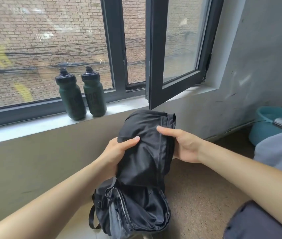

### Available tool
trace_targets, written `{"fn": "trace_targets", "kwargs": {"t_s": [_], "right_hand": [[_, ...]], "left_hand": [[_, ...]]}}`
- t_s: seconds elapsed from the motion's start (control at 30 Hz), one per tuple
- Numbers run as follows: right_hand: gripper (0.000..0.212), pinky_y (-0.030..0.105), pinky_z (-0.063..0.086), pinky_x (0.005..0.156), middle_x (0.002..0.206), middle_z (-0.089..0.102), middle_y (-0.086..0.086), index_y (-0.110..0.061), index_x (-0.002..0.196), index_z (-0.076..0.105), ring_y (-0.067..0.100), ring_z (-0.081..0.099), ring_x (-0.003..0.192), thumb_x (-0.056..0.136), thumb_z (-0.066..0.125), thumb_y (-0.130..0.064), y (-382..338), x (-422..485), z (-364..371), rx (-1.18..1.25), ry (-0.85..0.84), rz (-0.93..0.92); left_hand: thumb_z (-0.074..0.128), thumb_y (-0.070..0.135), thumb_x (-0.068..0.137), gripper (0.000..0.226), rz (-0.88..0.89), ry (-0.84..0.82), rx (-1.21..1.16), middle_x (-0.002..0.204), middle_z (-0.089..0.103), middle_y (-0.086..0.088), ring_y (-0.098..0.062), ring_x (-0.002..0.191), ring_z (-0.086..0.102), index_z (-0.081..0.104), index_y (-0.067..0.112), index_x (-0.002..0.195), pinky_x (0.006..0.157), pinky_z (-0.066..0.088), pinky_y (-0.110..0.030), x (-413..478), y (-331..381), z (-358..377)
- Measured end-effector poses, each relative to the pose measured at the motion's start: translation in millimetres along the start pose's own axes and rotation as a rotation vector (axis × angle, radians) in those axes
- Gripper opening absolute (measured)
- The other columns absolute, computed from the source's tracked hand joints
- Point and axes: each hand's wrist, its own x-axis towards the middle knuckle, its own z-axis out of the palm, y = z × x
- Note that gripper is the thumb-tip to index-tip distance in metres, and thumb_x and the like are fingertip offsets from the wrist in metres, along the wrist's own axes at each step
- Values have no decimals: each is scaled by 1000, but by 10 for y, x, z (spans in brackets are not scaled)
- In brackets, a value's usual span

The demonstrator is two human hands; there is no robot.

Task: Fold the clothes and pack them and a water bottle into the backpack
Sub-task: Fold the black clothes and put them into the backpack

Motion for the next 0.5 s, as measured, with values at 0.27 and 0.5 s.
{"fn": "trace_targets", "kwargs": {"t_s": [0.27,0.5], "right_hand": [[75,38,52,102,133,68,-2,-26,145,42,17,66,121,84,77,2,68,191,-2,-123,168,-346],[95,37,56,95,131,64,-1,-19,153,31,15,67,114,77,88,-17,32,222,-85,-306,298,-276]], "left_hand": [[81,21,87,28,138,54,124,104,80,-8,-25,97,78,76,10,113,93,60,-43,-8,132,-130],[76,27,87,14,843,49,1043,76,69,16,-21,73,63,64,30,92,68,54,-35,85,279,-462]]}}
